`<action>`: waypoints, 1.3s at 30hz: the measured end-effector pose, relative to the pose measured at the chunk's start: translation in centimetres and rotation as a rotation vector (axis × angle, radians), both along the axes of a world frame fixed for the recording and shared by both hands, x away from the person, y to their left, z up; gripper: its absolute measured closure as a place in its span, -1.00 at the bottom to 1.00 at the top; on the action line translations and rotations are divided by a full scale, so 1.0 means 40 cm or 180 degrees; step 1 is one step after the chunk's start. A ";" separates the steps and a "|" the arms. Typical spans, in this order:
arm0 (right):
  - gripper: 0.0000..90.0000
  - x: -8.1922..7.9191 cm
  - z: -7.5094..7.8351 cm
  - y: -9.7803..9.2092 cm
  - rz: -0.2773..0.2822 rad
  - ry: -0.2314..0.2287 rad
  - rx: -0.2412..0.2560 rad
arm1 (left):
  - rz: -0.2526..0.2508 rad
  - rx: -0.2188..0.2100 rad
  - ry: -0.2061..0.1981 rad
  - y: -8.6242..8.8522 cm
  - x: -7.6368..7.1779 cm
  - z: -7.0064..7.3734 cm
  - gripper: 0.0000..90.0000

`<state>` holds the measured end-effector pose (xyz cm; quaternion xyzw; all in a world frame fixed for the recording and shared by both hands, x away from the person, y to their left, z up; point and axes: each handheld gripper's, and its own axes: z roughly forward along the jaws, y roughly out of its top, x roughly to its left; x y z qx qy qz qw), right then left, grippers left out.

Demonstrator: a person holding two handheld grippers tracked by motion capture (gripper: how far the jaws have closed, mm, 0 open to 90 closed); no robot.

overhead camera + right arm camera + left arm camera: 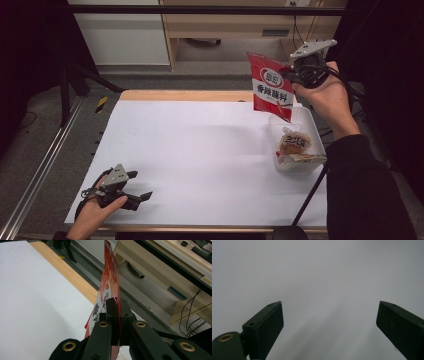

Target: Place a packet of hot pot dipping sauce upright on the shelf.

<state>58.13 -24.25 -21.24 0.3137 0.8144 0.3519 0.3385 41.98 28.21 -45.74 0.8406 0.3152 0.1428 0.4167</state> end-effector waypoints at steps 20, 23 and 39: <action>0.99 -0.002 -0.030 -0.117 -0.0092 -0.0034 0.0054 | -0.0032 0.0042 0.0040 -0.001 0.003 -0.008 -0.84; 0.99 -0.006 -0.038 -0.134 -0.0110 -0.0025 0.0056 | -0.0037 0.0039 0.0049 -0.002 0.004 -0.009 -0.84; 0.99 0.004 -0.090 -0.177 -0.0230 0.0066 0.0063 | -0.0080 0.0040 0.0052 -0.003 -0.001 -0.009 -0.84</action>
